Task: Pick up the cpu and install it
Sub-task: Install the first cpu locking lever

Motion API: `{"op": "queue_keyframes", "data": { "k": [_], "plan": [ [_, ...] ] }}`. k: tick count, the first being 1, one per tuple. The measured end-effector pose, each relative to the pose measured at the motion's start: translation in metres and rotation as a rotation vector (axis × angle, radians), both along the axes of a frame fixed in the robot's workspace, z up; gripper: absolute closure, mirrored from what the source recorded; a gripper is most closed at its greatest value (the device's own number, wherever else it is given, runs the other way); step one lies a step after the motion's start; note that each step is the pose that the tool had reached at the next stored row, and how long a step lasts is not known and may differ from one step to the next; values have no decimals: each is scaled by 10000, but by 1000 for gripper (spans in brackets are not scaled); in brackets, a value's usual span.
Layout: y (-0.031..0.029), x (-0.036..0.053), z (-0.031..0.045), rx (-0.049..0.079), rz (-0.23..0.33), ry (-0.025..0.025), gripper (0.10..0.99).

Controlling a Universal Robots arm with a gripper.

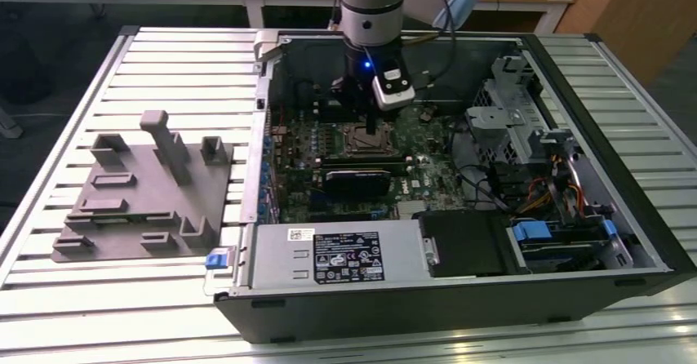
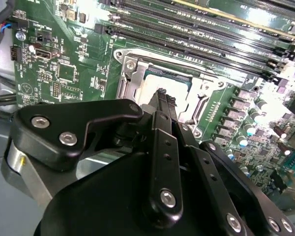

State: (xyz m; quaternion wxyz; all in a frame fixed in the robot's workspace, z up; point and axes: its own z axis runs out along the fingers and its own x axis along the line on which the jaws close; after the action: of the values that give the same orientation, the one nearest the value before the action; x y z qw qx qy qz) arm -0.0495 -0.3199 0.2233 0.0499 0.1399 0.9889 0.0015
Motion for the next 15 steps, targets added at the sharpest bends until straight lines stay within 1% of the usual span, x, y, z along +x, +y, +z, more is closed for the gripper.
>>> {"op": "queue_keyframes", "data": {
  "k": [12, 15],
  "plan": [
    [0, 0, 205, -20, -1, 1, 980],
    [0, 0, 228, -19, 0, 0, 980]
  ]
}}
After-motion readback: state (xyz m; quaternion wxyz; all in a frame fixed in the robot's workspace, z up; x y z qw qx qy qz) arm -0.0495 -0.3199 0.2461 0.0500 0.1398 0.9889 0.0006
